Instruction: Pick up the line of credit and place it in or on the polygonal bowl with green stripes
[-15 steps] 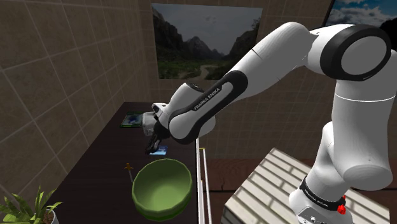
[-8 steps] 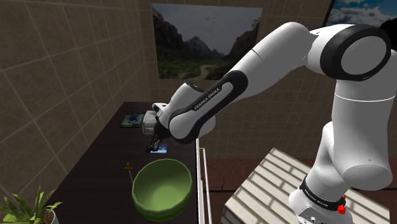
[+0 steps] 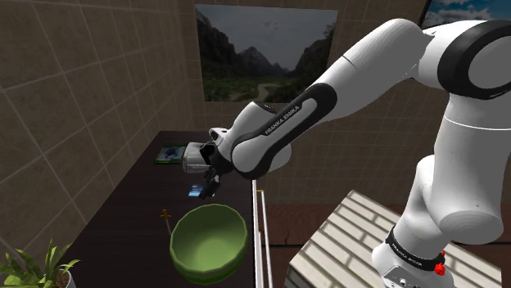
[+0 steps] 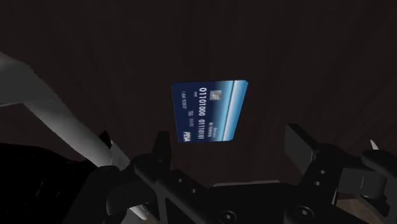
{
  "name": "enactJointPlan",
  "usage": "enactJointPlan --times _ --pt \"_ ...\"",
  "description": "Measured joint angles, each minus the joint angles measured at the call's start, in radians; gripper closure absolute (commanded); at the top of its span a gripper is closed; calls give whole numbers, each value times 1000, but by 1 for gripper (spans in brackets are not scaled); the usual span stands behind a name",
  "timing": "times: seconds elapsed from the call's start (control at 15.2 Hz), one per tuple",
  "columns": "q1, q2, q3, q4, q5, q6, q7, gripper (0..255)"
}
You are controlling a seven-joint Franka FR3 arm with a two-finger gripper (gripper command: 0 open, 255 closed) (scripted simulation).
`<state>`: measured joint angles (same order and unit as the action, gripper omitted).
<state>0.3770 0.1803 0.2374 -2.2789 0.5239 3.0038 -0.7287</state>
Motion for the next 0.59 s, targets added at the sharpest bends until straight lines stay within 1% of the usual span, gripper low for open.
enactJointPlan --times 0.13,0.26,0.4,0.59 --pt "-21 -71 7 -70 32 -6 -26 0" --pt "-28 -127 9 -130 55 -5 -41 0" --pt "-31 -127 11 -142 80 7 -66 0" --pt "-33 -88 18 -127 103 32 -91 0"
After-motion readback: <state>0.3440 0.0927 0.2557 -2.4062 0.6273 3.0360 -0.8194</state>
